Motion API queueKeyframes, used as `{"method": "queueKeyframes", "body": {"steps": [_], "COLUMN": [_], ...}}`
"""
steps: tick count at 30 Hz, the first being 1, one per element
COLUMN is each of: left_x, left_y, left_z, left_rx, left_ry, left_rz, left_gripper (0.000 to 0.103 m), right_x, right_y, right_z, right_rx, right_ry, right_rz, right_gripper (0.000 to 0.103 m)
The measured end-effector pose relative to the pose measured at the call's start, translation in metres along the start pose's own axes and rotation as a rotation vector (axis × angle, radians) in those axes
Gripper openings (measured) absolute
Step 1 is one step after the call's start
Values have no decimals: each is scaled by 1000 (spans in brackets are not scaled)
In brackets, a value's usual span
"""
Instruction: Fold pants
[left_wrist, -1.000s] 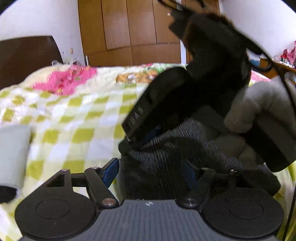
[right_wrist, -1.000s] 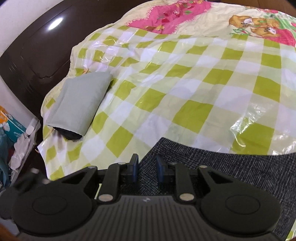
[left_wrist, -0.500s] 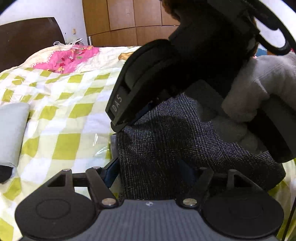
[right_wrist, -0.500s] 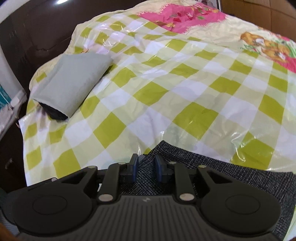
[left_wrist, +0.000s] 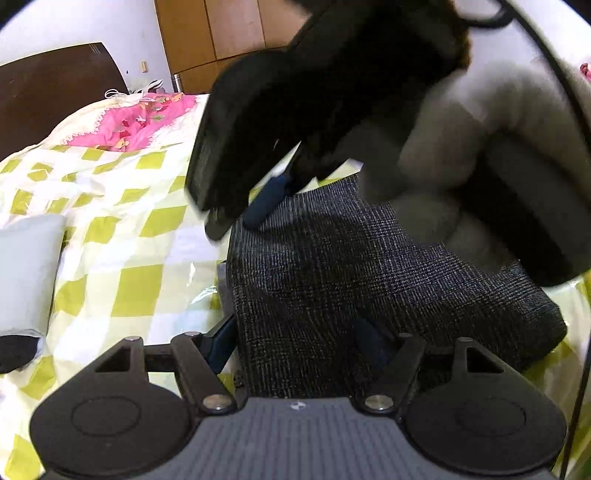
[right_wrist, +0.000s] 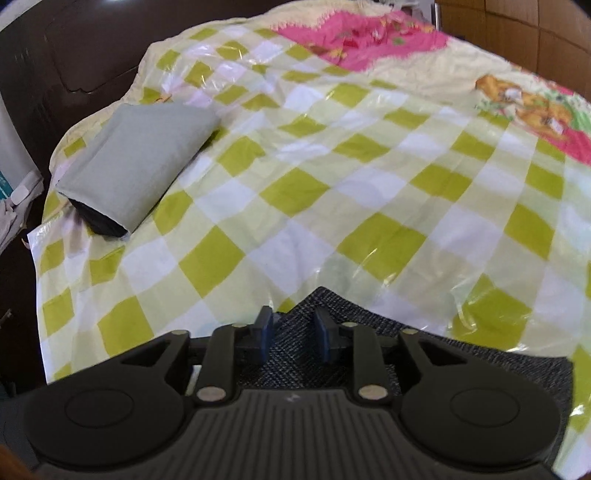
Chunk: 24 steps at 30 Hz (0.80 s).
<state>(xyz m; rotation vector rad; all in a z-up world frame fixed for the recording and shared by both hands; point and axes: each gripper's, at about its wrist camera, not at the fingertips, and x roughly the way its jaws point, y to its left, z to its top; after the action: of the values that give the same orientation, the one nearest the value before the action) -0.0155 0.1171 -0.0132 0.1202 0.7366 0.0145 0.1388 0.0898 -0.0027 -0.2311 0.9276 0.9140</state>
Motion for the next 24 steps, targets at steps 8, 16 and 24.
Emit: {"method": "queueKeyframes", "body": {"steps": [8, 16, 24], "left_x": [-19, 14, 62], "left_y": [9, 22, 55], "left_z": [2, 31, 67], "left_rx": [-18, -35, -154], "left_ry": [-52, -51, 27], "left_rz": [-24, -46, -126], "left_gripper": [81, 81, 66], "right_x": [-61, -108, -112], "right_y": [-33, -87, -108], "right_z": [-5, -56, -96], "right_rx": [154, 241, 336], "right_ry": [-134, -118, -109], "right_rz": [65, -69, -40], "right_gripper": [30, 35, 39]}}
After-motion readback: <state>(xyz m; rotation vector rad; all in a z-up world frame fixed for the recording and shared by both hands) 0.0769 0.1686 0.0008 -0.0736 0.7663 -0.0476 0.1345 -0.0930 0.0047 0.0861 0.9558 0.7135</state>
